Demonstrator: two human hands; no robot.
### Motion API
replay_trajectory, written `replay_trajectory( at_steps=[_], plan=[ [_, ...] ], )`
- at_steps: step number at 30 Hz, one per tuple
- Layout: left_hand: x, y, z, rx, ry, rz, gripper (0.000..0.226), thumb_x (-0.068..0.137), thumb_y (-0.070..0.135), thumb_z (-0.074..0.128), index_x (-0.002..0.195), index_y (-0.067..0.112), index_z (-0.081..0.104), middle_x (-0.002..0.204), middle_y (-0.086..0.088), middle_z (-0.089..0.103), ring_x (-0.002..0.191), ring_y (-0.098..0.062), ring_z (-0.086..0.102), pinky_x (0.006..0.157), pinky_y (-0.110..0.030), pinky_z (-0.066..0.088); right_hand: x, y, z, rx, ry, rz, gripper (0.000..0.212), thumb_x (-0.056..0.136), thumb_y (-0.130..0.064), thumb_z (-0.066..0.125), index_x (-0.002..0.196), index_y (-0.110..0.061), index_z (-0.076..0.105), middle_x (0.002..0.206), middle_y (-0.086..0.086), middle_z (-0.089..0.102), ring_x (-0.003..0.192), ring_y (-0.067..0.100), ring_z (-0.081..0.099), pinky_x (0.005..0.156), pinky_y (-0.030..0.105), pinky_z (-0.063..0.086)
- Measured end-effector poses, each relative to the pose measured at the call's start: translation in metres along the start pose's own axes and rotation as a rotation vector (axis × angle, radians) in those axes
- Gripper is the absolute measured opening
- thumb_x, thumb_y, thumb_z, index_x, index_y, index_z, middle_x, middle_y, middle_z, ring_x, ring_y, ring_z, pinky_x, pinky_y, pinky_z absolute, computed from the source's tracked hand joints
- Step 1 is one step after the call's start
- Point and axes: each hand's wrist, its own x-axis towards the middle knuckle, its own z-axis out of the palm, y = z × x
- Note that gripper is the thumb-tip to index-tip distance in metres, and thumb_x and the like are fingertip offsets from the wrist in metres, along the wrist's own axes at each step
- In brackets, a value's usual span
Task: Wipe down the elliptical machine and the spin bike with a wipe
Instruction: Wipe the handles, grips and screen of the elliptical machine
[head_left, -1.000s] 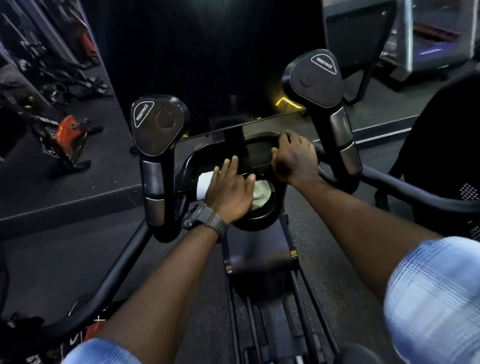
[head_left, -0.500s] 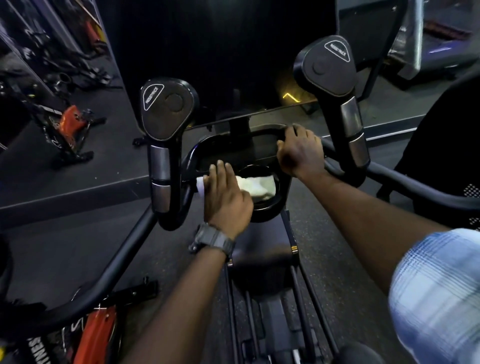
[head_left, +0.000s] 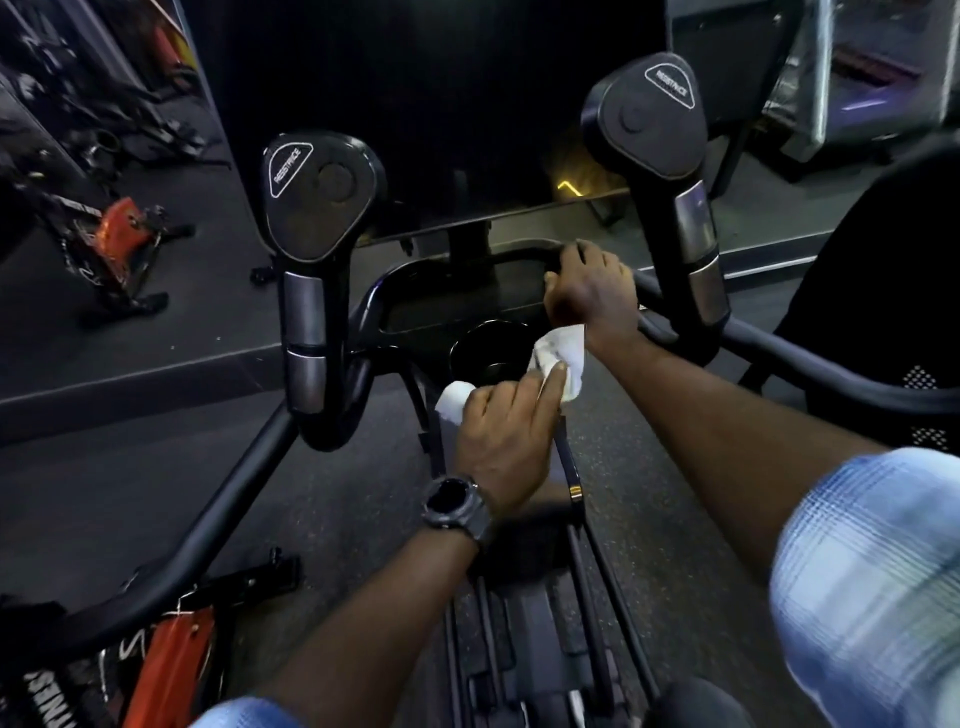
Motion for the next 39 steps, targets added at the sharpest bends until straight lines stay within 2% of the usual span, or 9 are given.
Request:
replay_trajectory(
  at_steps=[6,11,18,22,25,29,32,36,39],
  plan=[
    [-0.013,-0.068,0.003,-0.115,0.032,0.131,0.039,0.096,0.046,0.043,0.105,0.010,0.056,0.089,-0.011,0.062,0.082,-0.031,0.054,0.087,-0.041,0.040,0.003,0.003,0.002,-0.016,-0.003,-0.014,0.039,0.097,-0.032,0.046,0.127,-0.008,0.054,0.137,0.018,0.052,0.125,0.036,0.048,0.101,0.038,0.035],
    [0.012,-0.018,-0.012,0.009,-0.053,-0.058,0.044,0.088,0.054,0.055,0.066,0.016,0.053,0.058,-0.004,0.054,0.055,-0.025,0.052,0.057,-0.035,0.037,0.003,0.003,0.003,-0.021,0.002,-0.025,0.038,0.097,-0.032,0.046,0.127,-0.009,0.052,0.138,0.017,0.052,0.125,0.037,0.048,0.101,0.039,0.036],
    [0.005,-0.037,-0.009,-0.010,-0.090,0.208,0.043,0.099,0.039,0.043,0.123,0.008,0.060,0.085,-0.007,0.063,0.064,-0.026,0.055,0.059,-0.037,0.039,-0.003,0.012,-0.010,0.098,-0.119,-0.107,0.027,0.099,-0.017,0.048,0.119,-0.005,0.062,0.135,0.020,0.057,0.129,0.036,0.050,0.112,0.039,0.029],
    [-0.004,-0.051,-0.003,0.000,-0.036,0.436,0.040,0.099,0.017,0.043,0.138,0.008,0.049,0.137,-0.014,0.053,0.111,-0.033,0.058,0.089,-0.042,0.046,-0.051,0.001,-0.065,0.638,-0.222,0.030,0.028,0.100,-0.009,0.046,0.120,-0.014,0.064,0.124,0.007,0.064,0.121,0.025,0.057,0.110,0.039,0.039],
    [0.004,-0.038,-0.004,0.031,-0.069,0.547,0.042,0.099,0.010,0.031,0.136,0.006,0.051,0.148,-0.013,0.041,0.134,-0.031,0.042,0.106,-0.046,0.040,-0.104,-0.007,-0.133,0.844,-0.321,-0.144,0.028,0.103,-0.007,0.042,0.123,-0.010,0.062,0.118,0.007,0.068,0.109,0.018,0.066,0.097,0.035,0.052],
    [0.042,-0.018,-0.009,0.010,-0.277,0.383,0.054,0.095,0.016,0.033,0.147,0.003,0.029,0.158,-0.014,0.019,0.146,-0.027,0.016,0.118,-0.046,0.017,-0.110,-0.003,-0.200,0.998,0.062,-0.193,0.023,0.103,-0.007,0.041,0.115,-0.009,0.061,0.088,0.011,0.072,0.075,0.021,0.071,0.068,0.032,0.057],
    [0.062,-0.013,-0.009,-0.063,-0.494,0.214,0.061,0.099,0.024,0.031,0.152,0.005,0.008,0.160,-0.013,0.001,0.148,-0.025,-0.001,0.120,-0.039,-0.001,-0.074,0.010,-0.199,0.873,0.416,0.025,0.016,0.100,-0.025,0.049,0.107,-0.018,0.061,0.084,-0.001,0.069,0.076,0.011,0.065,0.071,0.035,0.054],
    [0.049,-0.010,-0.013,-0.100,-0.461,0.204,0.065,0.095,0.020,0.038,0.152,0.004,0.010,0.160,-0.014,0.004,0.148,-0.026,0.002,0.118,-0.032,-0.006,-0.052,0.003,-0.174,0.791,0.141,0.116,0.029,0.100,-0.051,0.045,0.110,-0.026,0.056,0.090,-0.011,0.063,0.080,-0.007,0.058,0.073,0.021,0.046],
    [0.050,-0.016,-0.016,-0.169,-0.511,0.166,0.060,0.103,0.030,0.028,0.152,0.004,0.006,0.160,-0.013,0.000,0.148,-0.024,-0.001,0.120,-0.033,-0.003,-0.053,-0.003,-0.159,0.766,0.079,0.033,0.033,0.099,-0.060,0.036,0.099,-0.032,0.054,0.085,-0.004,0.064,0.084,0.010,0.065,0.078,0.043,0.054]
  ],
)
